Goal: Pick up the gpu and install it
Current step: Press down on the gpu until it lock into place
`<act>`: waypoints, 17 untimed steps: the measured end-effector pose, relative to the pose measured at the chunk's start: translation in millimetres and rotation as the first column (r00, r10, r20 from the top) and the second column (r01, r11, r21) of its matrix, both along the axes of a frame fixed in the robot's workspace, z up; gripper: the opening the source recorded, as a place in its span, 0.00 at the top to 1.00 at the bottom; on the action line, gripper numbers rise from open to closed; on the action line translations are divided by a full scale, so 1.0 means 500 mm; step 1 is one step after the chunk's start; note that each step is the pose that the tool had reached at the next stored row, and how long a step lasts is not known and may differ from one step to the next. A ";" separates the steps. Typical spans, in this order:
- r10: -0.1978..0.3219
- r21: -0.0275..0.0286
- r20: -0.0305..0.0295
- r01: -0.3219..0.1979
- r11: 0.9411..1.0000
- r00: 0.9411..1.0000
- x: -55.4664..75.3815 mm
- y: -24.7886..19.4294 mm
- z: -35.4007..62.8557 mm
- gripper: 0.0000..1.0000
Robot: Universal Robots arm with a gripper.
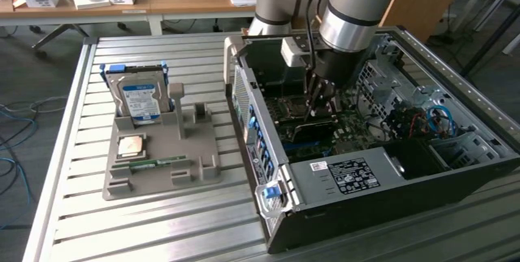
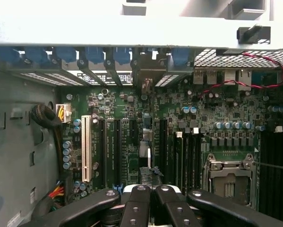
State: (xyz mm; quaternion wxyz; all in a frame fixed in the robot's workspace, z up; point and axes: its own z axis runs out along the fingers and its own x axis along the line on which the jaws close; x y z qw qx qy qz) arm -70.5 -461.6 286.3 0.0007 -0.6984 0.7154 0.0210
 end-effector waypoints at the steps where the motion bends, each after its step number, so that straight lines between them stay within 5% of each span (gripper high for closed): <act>1: 0.000 0.000 0.000 0.000 1.000 1.000 -0.002 0.0012 0.000 0.89; 17: 0.000 0.000 0.000 0.000 1.000 1.000 -0.013 0.0090 -0.015 0.89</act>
